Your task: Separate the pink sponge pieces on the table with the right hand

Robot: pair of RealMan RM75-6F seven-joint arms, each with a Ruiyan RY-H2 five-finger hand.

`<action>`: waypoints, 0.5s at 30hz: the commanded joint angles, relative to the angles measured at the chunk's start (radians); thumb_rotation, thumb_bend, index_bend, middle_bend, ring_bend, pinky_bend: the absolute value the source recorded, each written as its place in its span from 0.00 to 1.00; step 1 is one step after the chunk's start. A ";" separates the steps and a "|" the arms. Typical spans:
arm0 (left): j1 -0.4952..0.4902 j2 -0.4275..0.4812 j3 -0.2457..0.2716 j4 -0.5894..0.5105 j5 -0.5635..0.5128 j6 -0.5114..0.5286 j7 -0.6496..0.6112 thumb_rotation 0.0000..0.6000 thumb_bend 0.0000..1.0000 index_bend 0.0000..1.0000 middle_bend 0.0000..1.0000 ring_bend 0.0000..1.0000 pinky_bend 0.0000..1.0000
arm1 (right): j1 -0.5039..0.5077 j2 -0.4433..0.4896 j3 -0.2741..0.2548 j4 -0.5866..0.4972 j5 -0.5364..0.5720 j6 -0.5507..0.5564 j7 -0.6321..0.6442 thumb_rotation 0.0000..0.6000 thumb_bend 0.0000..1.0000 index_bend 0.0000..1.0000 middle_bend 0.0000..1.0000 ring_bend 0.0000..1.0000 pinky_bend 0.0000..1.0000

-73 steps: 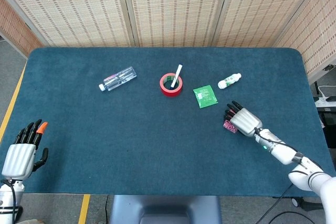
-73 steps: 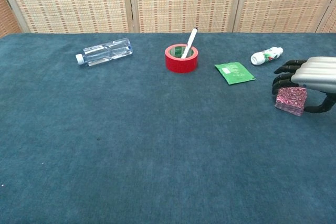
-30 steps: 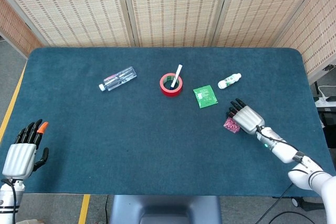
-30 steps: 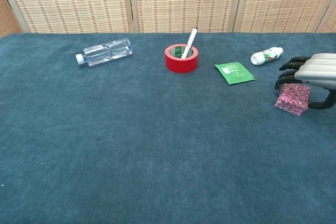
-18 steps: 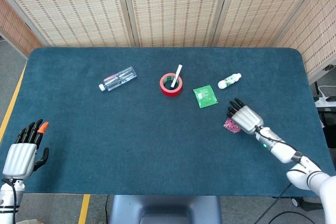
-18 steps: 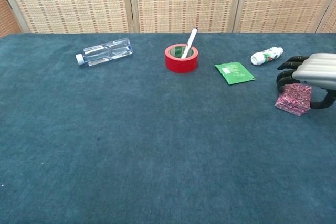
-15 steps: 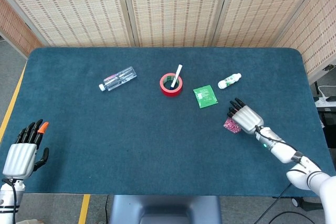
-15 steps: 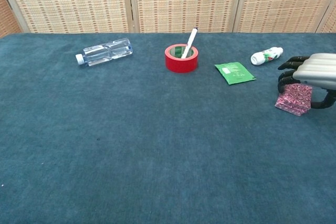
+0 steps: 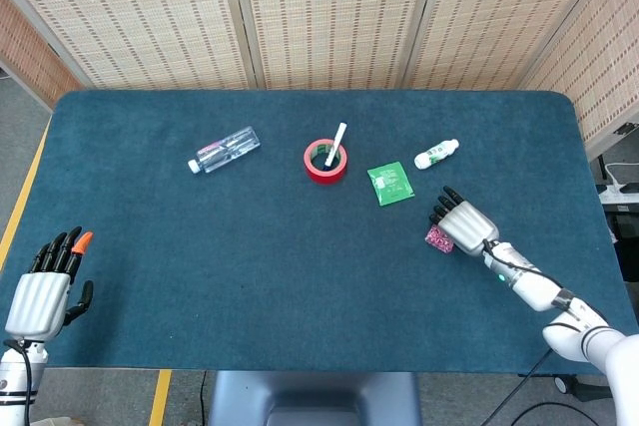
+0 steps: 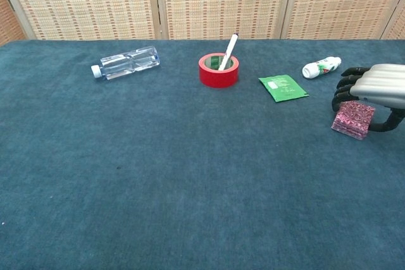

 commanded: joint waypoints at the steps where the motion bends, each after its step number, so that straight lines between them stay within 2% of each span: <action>1: 0.000 0.002 0.000 -0.001 0.001 0.001 -0.001 1.00 0.52 0.00 0.00 0.00 0.14 | -0.001 0.001 0.000 -0.001 -0.001 0.004 -0.002 1.00 0.25 0.59 0.32 0.15 0.00; 15: 0.001 0.003 0.002 -0.002 0.004 0.003 -0.004 1.00 0.52 0.00 0.00 0.00 0.14 | -0.004 0.001 0.000 -0.005 -0.002 0.015 -0.015 1.00 0.25 0.65 0.36 0.18 0.00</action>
